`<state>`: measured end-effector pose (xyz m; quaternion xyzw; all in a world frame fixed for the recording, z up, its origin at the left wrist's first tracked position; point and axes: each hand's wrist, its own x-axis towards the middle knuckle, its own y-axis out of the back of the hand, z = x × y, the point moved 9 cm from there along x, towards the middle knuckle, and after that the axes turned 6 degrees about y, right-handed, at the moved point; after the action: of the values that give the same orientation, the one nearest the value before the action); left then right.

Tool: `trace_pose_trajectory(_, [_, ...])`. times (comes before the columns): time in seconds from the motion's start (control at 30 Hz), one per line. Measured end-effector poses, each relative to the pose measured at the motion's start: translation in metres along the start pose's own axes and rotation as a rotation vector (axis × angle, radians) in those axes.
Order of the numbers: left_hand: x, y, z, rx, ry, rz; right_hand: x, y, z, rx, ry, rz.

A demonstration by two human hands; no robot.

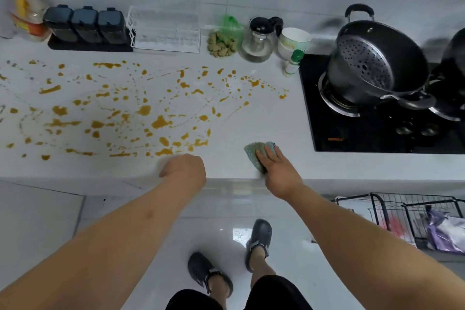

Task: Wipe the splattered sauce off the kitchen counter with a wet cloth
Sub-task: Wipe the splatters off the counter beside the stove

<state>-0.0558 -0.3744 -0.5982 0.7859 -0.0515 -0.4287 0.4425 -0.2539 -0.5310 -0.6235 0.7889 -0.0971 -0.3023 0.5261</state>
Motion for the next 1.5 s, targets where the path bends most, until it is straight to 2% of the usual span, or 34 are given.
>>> trace_pose_trajectory(0.1, [-0.002, 0.018, 0.018, 0.001, -0.062, 0.077, -0.006, 0.017, 0.041, 0.002, -0.156, -0.029])
trace_pose_trajectory(0.17, [-0.003, 0.036, 0.035, -0.109, -0.115, 0.128, 0.004, 0.027, 0.053, -0.018, -0.205, -0.065])
trace_pose_trajectory(0.3, [0.008, 0.061, 0.063, -0.251, -0.164, 0.157, 0.036, 0.039, 0.066, -0.013, -0.259, -0.117])
trace_pose_trajectory(0.4, [0.015, 0.061, 0.081, -0.290, -0.198, 0.112, 0.057, 0.049, 0.078, -0.020, -0.244, -0.124])
trace_pose_trajectory(0.5, [0.018, 0.064, 0.086, -0.376, -0.138, 0.139, 0.078, 0.064, 0.089, -0.048, -0.212, -0.133])
trace_pose_trajectory(0.67, [0.018, 0.062, 0.083, -0.476, 0.031, 0.129, 0.109, 0.093, 0.098, -0.179, -0.153, -0.054])
trace_pose_trajectory(0.8, [0.012, 0.056, 0.078, -0.611, 0.060, 0.096, 0.142, 0.108, 0.117, -0.133, -0.202, -0.041])
trace_pose_trajectory(0.9, [0.012, 0.054, 0.076, -0.617, 0.046, 0.113, 0.168, 0.116, 0.128, -0.072, -0.223, -0.022])
trace_pose_trajectory(1.13, [0.009, 0.051, 0.101, -0.339, -0.004, 0.087, 0.215, 0.111, 0.102, -0.081, -0.028, -0.068])
trace_pose_trajectory(1.27, [0.011, 0.048, 0.101, -0.378, 0.003, 0.091, 0.187, 0.087, 0.041, -0.191, 0.276, -0.025])
trace_pose_trajectory(1.37, [0.011, 0.042, 0.097, -0.416, -0.015, 0.078, 0.153, 0.071, 0.030, -0.199, 0.433, -0.071])
trace_pose_trajectory(1.43, [0.011, 0.040, 0.096, -0.421, -0.015, 0.082, 0.147, 0.074, 0.049, -0.188, 0.413, -0.066])
trace_pose_trajectory(1.5, [0.012, 0.040, 0.094, -0.431, -0.009, 0.096, 0.157, 0.087, 0.076, -0.192, 0.289, -0.033])
